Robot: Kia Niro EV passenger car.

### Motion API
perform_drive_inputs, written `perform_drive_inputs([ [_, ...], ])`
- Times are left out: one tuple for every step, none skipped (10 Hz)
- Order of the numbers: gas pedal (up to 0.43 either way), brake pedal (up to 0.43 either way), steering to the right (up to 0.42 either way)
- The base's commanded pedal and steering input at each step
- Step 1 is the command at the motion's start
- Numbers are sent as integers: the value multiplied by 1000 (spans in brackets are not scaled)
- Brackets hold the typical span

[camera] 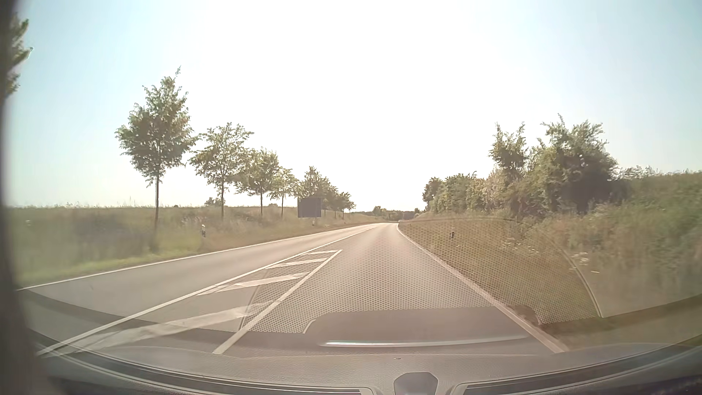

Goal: Follow the waypoints while adhering to traffic rules and regulations

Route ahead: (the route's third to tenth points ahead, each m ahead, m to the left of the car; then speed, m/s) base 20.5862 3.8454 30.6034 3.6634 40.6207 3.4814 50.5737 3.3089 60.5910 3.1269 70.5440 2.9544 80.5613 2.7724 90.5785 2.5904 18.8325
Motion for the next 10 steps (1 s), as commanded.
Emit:
perform_drive_inputs([
  [240, 6, 4],
  [240, 6, 5],
  [248, 6, 5],
  [260, 6, 5],
  [260, 6, 4],
  [260, 6, 5],
  [260, 6, 5],
  [268, 6, 5],
  [268, 6, 5],
  [280, 6, 5],
])
